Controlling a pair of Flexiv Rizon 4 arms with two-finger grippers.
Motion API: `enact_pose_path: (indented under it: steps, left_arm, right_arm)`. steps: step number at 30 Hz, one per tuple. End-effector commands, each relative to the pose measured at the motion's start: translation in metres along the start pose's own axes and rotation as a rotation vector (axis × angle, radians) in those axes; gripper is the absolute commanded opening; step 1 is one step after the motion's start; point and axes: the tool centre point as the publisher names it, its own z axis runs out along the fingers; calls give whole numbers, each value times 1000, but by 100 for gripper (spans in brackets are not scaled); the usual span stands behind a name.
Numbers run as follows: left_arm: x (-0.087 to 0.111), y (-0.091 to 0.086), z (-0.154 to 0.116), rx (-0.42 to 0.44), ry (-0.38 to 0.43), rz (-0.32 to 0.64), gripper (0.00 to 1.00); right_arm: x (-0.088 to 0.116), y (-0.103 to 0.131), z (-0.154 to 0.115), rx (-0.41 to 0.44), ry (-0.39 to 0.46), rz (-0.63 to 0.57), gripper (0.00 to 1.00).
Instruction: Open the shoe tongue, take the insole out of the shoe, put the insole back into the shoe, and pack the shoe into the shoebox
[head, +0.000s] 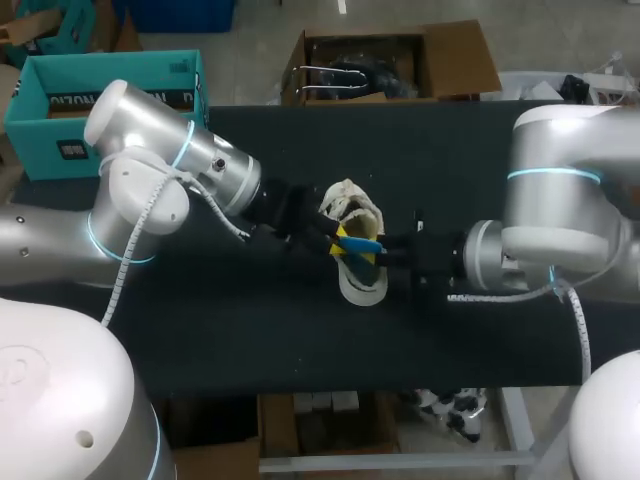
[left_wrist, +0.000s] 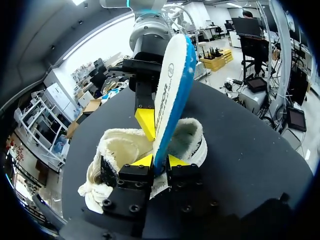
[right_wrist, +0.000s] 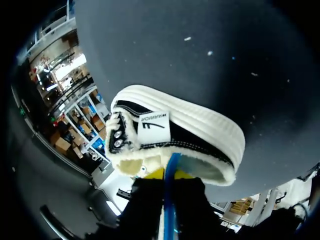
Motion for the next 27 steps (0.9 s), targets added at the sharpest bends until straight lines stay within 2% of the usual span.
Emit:
enact_pose_path:
  steps: [1, 4, 10, 12, 15, 27]
  left_arm:
    - [2, -1, -1, 2, -5, 4, 17]
    - [2, -2, 2, 0, -5, 4, 12]
    - [0, -4, 8, -1, -11, 0, 22]
    - [0, -5, 10, -5, -22, -1, 19]
    - [-1, -6, 10, -15, -37, 7, 0]
    - [5, -8, 5, -45, -92, 39, 0]
  right_arm:
    - [0, -13, -8, -39, 10, -21, 0]
    - [0, -15, -10, -40, 16, -38, 0]
    - [-2, -14, -10, -21, 29, -82, 0]
    - [-3, -12, -10, -18, 33, -90, 0]
    - [-5, -8, -11, -12, 37, -109, 0]
    - [-11, 6, -3, -16, 65, -158, 0]
